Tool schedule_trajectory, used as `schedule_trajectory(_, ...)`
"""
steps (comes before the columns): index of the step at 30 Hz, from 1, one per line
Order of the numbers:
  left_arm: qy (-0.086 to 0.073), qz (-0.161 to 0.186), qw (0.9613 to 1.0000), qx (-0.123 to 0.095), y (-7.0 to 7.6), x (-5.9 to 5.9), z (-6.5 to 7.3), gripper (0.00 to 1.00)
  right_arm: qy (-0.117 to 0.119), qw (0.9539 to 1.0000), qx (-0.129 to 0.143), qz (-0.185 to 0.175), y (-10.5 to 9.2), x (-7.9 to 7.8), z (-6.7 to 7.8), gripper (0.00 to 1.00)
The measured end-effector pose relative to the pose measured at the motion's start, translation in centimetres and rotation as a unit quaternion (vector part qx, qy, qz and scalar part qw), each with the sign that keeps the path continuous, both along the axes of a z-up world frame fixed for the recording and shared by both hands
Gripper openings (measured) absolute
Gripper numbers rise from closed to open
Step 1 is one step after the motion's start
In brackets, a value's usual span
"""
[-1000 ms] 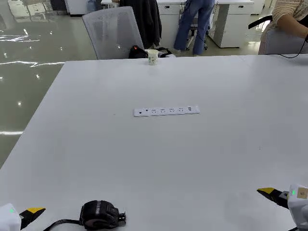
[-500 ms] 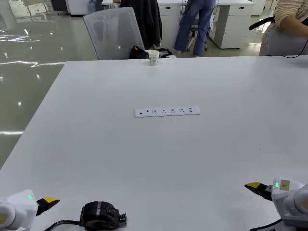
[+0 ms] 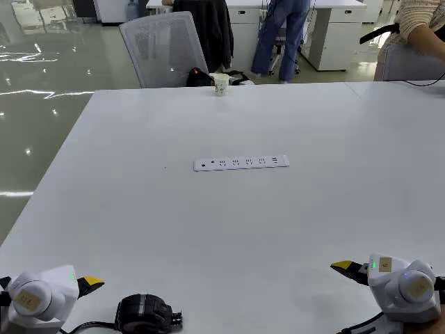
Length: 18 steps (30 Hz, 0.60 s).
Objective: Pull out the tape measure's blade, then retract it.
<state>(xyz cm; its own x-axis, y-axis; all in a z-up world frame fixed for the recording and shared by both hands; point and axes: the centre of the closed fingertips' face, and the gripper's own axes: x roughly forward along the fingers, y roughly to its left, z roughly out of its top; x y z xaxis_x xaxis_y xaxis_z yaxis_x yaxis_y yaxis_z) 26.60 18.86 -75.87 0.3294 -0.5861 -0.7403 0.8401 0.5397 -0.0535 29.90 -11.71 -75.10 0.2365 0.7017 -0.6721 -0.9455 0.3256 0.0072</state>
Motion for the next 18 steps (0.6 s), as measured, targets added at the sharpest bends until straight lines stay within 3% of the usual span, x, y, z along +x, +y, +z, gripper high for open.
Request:
schedule_trajectory(4,0.006,-0.015,0.9999,0.002,-0.7,0.3,-0.2,0.98,-0.001,0.9999,0.001,0.015,0.9,-0.1,0.0,0.99)
schedule_trajectory(12,-0.007,-0.055,0.998,0.029,-1.5,0.8,-0.3,0.93,-0.004,0.9993,0.002,0.036,2.8,0.4,0.1,0.99)
schedule_trajectory(18,-0.005,-0.072,0.9968,0.034,-2.0,1.0,-0.3,0.87,-0.01,0.9981,0.007,0.061,5.0,0.1,0.2,0.99)
